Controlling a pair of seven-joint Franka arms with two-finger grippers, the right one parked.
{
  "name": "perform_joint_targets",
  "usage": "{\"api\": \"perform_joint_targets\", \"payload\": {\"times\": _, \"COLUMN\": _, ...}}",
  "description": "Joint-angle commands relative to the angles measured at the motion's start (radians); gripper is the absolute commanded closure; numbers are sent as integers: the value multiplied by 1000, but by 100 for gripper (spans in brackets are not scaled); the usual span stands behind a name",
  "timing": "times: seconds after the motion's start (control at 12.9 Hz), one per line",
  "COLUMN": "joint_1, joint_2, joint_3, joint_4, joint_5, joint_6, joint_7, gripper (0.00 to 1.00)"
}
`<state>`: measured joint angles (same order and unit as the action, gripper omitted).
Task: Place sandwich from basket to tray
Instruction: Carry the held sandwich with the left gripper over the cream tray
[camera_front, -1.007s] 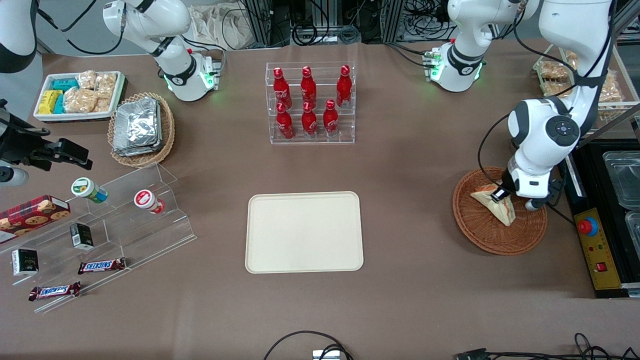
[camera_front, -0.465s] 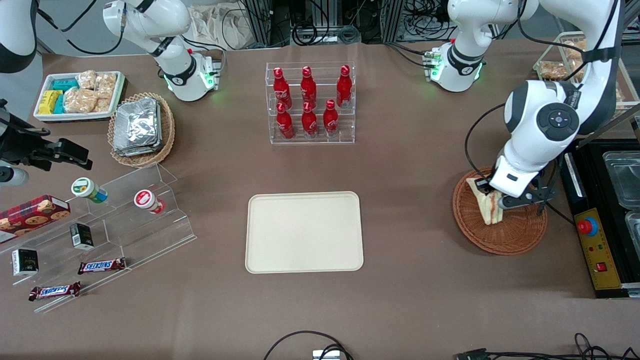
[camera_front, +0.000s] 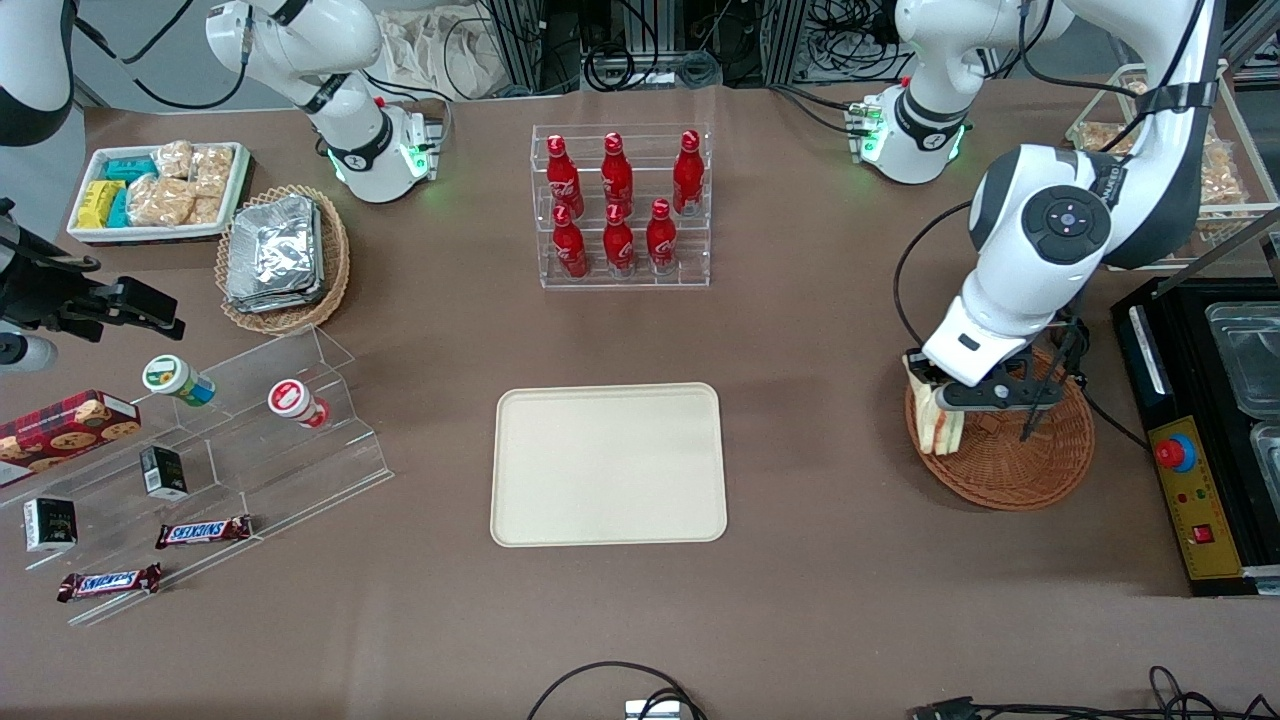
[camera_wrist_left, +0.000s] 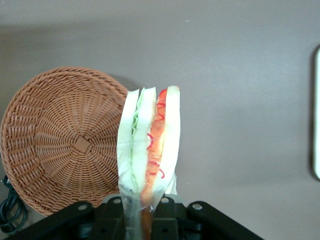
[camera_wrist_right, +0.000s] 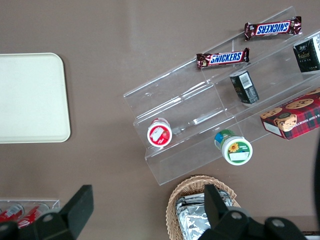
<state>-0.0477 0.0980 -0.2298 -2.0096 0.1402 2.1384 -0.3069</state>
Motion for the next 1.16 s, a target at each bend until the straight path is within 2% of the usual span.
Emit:
{"api": "perform_joint_targets", "payload": {"times": 0.0, "joint_1": -1, "joint_2": 77, "joint_3": -49, "joint_4": 156, "joint_5": 15, "joint_6": -98, "joint_7": -24, "gripper": 86}}
{"api": "perform_joint_targets", "payload": {"times": 0.23, "joint_1": -6, "joint_2": 135, "joint_3": -101, "joint_4": 283, "joint_5": 16, "joint_6": -170, "joint_7": -116, "gripper": 85}}
{"api": "perform_joint_targets", "payload": {"times": 0.54, "joint_1": -78, "joint_2": 215, "joint_3": -102, "joint_4": 419, "joint_5": 21, "joint_6": -230, "joint_7": -167, "gripper": 84}}
{"api": "perform_joint_targets", "payload": {"times": 0.77, "joint_1": -127, "joint_2": 273, "joint_3": -103, "joint_4": 483, "joint_5": 93, "joint_6": -232, "joint_7": -283, "gripper": 84}}
{"api": "perform_joint_targets", "payload": {"times": 1.08, "joint_1": -188, "joint_2": 365, "joint_3": -100, "joint_4": 580, "joint_5": 105, "joint_6": -232, "joint_7": -351, "gripper": 84}}
